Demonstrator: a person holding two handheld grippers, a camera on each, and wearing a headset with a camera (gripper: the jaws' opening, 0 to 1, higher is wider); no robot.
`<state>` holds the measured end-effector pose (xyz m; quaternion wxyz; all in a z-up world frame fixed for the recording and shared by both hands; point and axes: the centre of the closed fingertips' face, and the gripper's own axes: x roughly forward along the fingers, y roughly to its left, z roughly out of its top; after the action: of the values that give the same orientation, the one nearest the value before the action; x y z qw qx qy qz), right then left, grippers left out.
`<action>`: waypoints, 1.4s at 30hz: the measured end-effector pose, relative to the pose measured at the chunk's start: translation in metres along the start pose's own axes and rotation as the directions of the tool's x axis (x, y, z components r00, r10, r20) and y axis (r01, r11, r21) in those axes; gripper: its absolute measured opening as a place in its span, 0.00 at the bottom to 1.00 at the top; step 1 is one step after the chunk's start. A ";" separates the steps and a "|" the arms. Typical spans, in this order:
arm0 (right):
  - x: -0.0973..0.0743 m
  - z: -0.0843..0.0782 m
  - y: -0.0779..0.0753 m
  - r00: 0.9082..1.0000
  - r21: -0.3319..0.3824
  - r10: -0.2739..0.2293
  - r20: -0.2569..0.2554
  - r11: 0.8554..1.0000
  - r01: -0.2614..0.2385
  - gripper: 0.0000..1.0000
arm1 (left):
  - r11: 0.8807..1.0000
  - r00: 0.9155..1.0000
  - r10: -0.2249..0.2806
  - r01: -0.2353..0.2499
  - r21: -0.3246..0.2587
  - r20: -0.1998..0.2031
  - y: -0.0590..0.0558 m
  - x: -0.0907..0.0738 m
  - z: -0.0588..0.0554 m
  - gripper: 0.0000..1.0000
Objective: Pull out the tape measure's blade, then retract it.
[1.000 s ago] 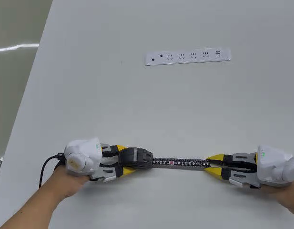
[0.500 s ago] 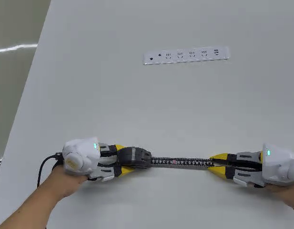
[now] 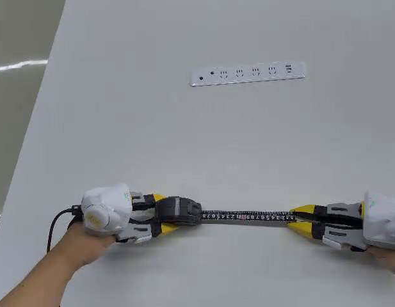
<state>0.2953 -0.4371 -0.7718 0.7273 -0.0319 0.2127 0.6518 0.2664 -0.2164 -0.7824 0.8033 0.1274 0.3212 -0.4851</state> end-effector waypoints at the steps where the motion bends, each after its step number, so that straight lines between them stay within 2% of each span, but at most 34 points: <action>1: -0.002 0.000 0.000 1.000 0.003 -0.001 0.002 1.000 0.001 0.08 | 1.000 1.000 0.000 0.000 -0.001 -0.001 0.000 0.000 0.000 0.29; 42: -0.041 -0.010 -0.015 0.999 0.037 -0.048 0.012 0.998 0.048 0.08 | 1.000 1.000 0.003 -0.003 -0.007 -0.007 0.000 0.001 0.000 0.29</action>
<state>0.3042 -0.4813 -0.7700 0.7444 -0.0194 0.2194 0.6303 0.2673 -0.2171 -0.7827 0.8033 0.1268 0.3255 -0.4824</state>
